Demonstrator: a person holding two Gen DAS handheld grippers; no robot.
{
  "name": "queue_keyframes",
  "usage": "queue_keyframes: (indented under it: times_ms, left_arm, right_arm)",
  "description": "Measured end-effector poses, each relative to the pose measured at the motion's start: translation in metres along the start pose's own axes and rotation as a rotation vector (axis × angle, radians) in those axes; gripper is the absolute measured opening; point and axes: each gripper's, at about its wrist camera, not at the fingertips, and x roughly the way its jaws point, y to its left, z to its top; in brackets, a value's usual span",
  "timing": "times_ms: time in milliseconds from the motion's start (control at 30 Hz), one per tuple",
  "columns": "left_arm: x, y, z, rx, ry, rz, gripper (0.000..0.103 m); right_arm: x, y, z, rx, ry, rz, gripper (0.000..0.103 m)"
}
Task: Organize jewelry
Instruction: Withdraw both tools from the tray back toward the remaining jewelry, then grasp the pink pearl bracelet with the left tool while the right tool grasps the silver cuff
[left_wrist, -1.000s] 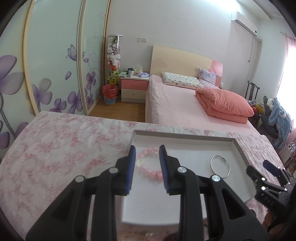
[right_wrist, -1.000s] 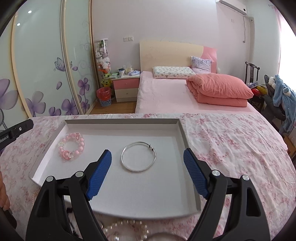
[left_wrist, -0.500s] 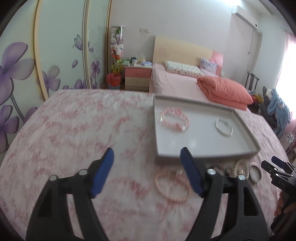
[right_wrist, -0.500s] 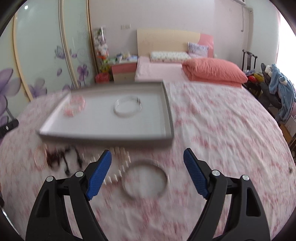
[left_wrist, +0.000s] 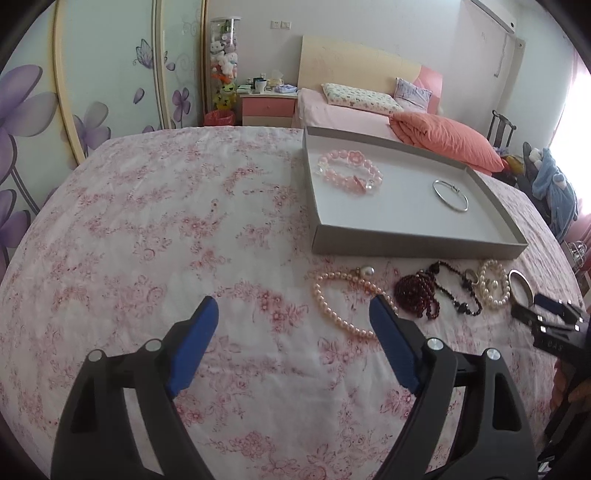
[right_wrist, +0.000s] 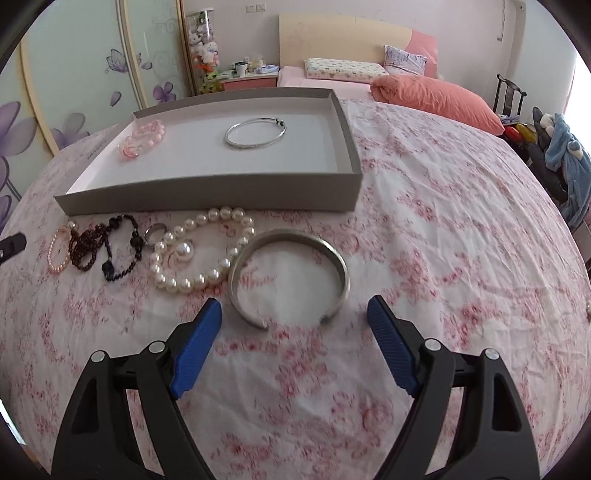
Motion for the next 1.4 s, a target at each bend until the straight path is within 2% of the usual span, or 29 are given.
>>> queue_keyframes:
  times_ms: [233, 267, 300, 400, 533, 600, 767, 900, 1067, 1167, 1333, 1400]
  left_arm:
    - [0.003, -0.012, -0.006, 0.043, 0.011, -0.014, 0.082]
    - [0.004, -0.013, -0.007, 0.047, 0.013, -0.019, 0.082]
    - [0.005, -0.014, -0.007, 0.05, 0.015, -0.023, 0.082]
    - [0.008, -0.017, -0.008, 0.054, 0.028, -0.032, 0.081]
    - [0.018, -0.021, -0.008, 0.047, 0.058, -0.019, 0.069]
    - [0.025, -0.022, -0.007, 0.033, 0.077, -0.008, 0.059]
    - [0.035, -0.026, -0.003, -0.001, 0.087, 0.003, 0.049]
    - [0.037, -0.036, -0.004, 0.069, 0.076, 0.048, 0.034]
    - [0.036, -0.019, -0.002, 0.059, 0.074, 0.086, 0.033]
    - [0.034, -0.016, -0.001, 0.041, 0.086, 0.06, 0.034]
    - [0.034, -0.029, -0.005, 0.08, 0.082, 0.049, 0.035]
    - [0.034, -0.032, -0.005, 0.087, 0.078, 0.045, 0.018]
  right_arm:
    - [0.007, -0.003, 0.01, 0.011, -0.007, 0.0, 0.08]
    - [0.006, -0.002, 0.01, 0.006, -0.014, 0.006, 0.072]
    - [0.004, -0.001, 0.009, 0.004, -0.013, -0.001, 0.068]
    - [0.001, -0.002, 0.005, 0.022, -0.018, -0.008, 0.068]
    - [-0.001, -0.002, 0.002, 0.035, -0.019, -0.016, 0.068]
    - [-0.001, -0.003, 0.002, 0.036, -0.019, -0.016, 0.068]
    - [-0.001, -0.003, 0.002, 0.036, -0.019, -0.015, 0.068]
    - [-0.001, -0.003, 0.002, 0.036, -0.019, -0.015, 0.068]
    - [-0.001, -0.003, 0.002, 0.035, -0.019, -0.016, 0.068]
    - [-0.001, -0.003, 0.002, 0.035, -0.019, -0.016, 0.069]
    - [-0.001, -0.003, 0.002, 0.036, -0.019, -0.015, 0.069]
    - [-0.002, -0.003, 0.002, 0.034, -0.019, -0.015, 0.069]
